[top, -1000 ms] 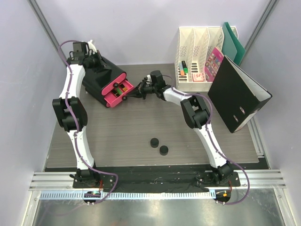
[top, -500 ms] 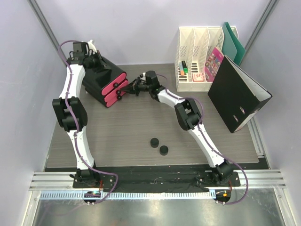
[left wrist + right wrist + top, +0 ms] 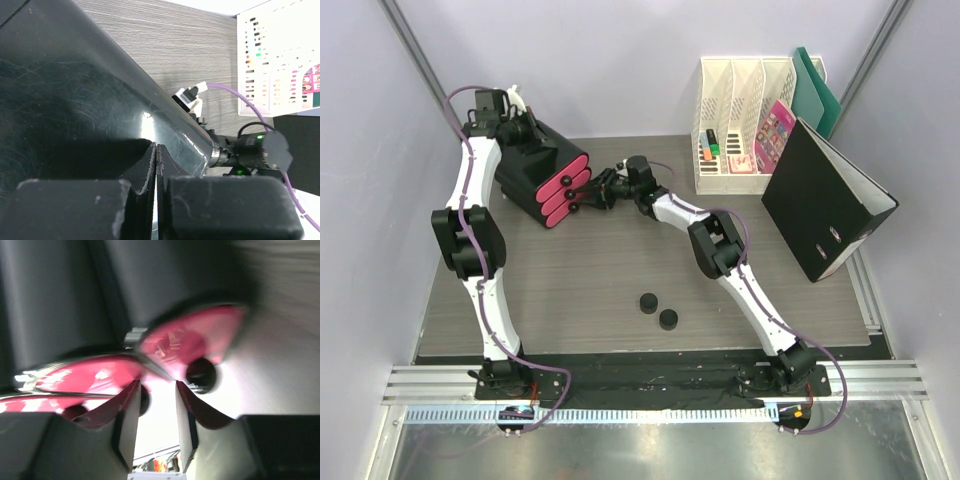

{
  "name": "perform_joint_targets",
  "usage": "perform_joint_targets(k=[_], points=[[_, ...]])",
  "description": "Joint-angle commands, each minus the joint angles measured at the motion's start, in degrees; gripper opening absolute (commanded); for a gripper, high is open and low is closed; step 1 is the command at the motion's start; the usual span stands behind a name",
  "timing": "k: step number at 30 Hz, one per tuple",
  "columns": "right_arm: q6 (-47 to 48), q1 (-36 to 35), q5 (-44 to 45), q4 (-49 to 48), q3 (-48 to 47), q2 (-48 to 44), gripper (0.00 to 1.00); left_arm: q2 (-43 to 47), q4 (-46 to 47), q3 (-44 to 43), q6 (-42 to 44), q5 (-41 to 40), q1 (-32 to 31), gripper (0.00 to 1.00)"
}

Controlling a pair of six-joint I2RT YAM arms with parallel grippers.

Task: Organize the makeup

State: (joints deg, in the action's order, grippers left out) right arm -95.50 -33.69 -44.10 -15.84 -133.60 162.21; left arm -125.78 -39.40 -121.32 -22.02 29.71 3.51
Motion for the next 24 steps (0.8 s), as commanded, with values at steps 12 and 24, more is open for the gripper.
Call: perform_joint_targets(k=[12,24], points=[[6.03,-0.23,3.05,0.62,10.73,-7.09,0.54,-9.93,-22.04,7.41,4.71,-9.41,-0.34,0.00],[9.45,-1.46,4.81,9.94,6.08,-4.27,0.52,-10.28,-22.13,6.97,4.71,-9.85,-0.34,0.00]])
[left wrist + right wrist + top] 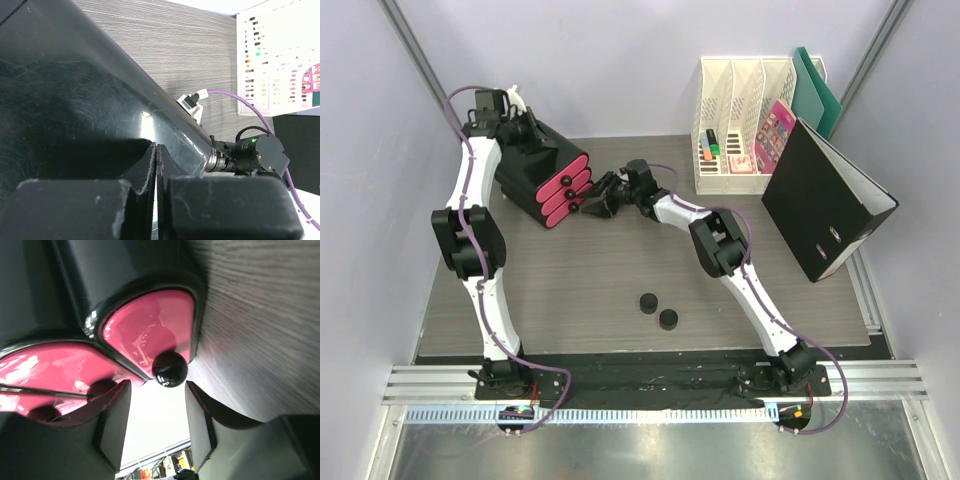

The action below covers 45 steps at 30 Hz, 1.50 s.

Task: Organize the makeup

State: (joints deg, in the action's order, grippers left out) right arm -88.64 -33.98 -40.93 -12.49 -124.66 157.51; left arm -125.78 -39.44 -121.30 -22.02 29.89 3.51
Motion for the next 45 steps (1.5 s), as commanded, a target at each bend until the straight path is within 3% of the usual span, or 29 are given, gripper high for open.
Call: perform_joint_targets(k=[1,16,22,31,38,45], points=[[2.77,-1.27,1.81,7.56,-3.22,0.60,0.52,-10.28,-22.00,7.04,4.71,-9.94,-0.34,0.00],[3.21,-3.46,7.26,13.72,-9.37,4.64,0.45,-10.54,-21.91,6.95,4.71,-9.76,-0.34,0.00],[2.77,-3.29,7.97,13.72,-9.11,4.47,0.20,-10.37,-22.08,6.95,4.71,-9.85,-0.34,0.00],[4.35,-1.80,5.42,14.86,6.34,-4.75,0.02,-10.37,-22.17,6.51,4.62,-10.11,-0.34,0.00],[3.92,-0.74,1.47,16.27,22.68,-13.89,0.01,-10.37,-22.44,5.98,4.62,-10.64,-0.34,0.00],[3.47,0.93,-3.10,16.53,30.87,-18.99,0.01,-10.02,-22.44,6.77,4.79,-10.47,-0.43,0.00]])
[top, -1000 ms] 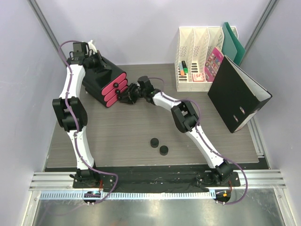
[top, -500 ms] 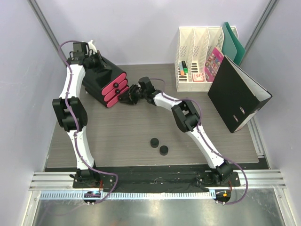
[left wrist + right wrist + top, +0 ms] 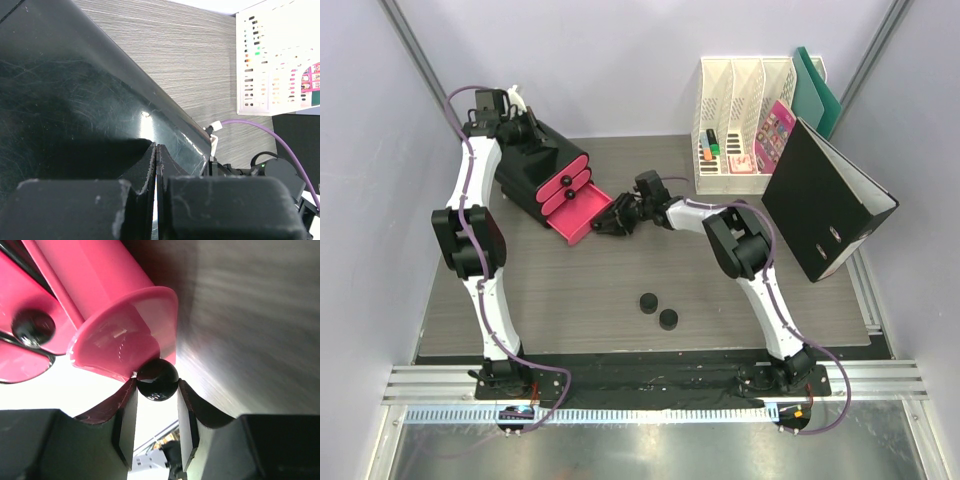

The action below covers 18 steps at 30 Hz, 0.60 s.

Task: Organize the makeup

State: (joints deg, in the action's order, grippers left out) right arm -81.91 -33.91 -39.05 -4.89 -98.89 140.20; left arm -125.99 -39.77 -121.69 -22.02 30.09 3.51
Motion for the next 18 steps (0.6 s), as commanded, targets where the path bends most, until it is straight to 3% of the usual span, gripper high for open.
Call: perform_joint_targets(k=[1,6,10,13,18], points=[[-3.08,1.13,-5.25,9.54,5.90,-2.29,0.01,-9.80,-22.11,7.17,4.88,-10.58,-0.34,0.00],[-0.45,2.18,-6.57,10.77,9.68,-4.58,0.02,-9.53,-21.84,7.69,4.97,-10.49,-0.34,0.00],[1.75,2.80,-7.10,12.09,8.54,-4.85,0.52,-9.45,-21.67,7.96,4.88,-10.22,-0.43,0.00],[5.33,3.15,-6.83,16.28,5.91,-5.64,0.65,-9.36,-21.75,7.70,4.97,-10.31,-0.34,0.00],[12.20,5.25,-7.79,25.51,3.53,-9.23,0.68,-8.74,-21.84,8.22,5.14,-10.31,-0.34,0.00]])
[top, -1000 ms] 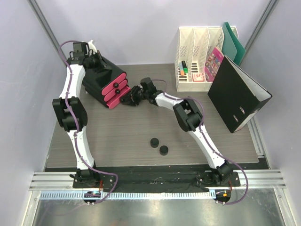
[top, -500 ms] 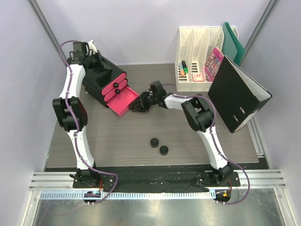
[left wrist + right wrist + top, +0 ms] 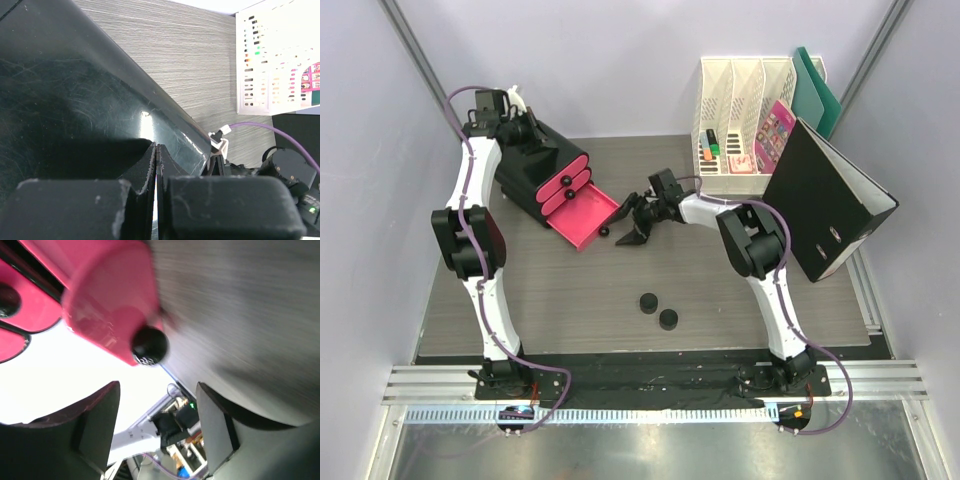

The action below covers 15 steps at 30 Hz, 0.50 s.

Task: Organize the makeup

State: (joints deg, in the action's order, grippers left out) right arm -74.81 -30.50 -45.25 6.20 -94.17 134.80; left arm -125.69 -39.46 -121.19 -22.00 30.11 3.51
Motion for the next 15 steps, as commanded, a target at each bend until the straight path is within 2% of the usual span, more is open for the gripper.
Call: perform_joint_targets(k=[1,4,5,6,7,8,9,10,11,15], points=[[8.76,2.20,-2.55,16.37,-1.45,-4.37,0.68,-8.96,-22.32,7.63,5.12,-10.33,-0.43,0.00],[18.42,3.43,-2.65,29.10,-5.56,-5.25,0.68,-8.96,-22.32,7.63,5.12,-10.33,-0.34,0.00],[27.17,3.61,-1.69,34.01,-7.85,-4.90,0.68,-8.96,-22.24,7.63,5.30,-10.51,-0.34,0.00],[33.43,3.52,0.06,46.33,-10.83,-4.47,0.68,-8.87,-22.24,7.63,5.21,-10.51,-0.34,0.00],[38.54,3.26,6.87,53.15,-18.43,-2.55,0.68,-9.05,-22.15,7.63,5.30,-10.51,-0.34,0.00],[47.56,2.82,10.50,58.96,-22.07,-1.66,0.68,-9.13,-22.24,7.63,5.30,-10.60,-0.34,0.00],[50.87,1.77,13.93,67.54,-25.24,-0.95,0.68,-9.14,-22.24,7.72,5.30,-10.60,-0.34,0.00],[53.07,1.07,21.71,70.24,-28.67,-0.86,0.68,-9.22,-22.32,7.89,5.39,-10.51,-0.34,0.00],[57.10,0.27,24.40,72.01,-29.31,-1.21,0.68,-9.31,-22.24,7.89,5.47,-10.60,-0.34,0.00],[61.00,-3.68,31.45,72.91,-23.98,-4.98,0.70,-9.93,-22.33,7.81,5.56,-10.68,-0.34,0.00]])
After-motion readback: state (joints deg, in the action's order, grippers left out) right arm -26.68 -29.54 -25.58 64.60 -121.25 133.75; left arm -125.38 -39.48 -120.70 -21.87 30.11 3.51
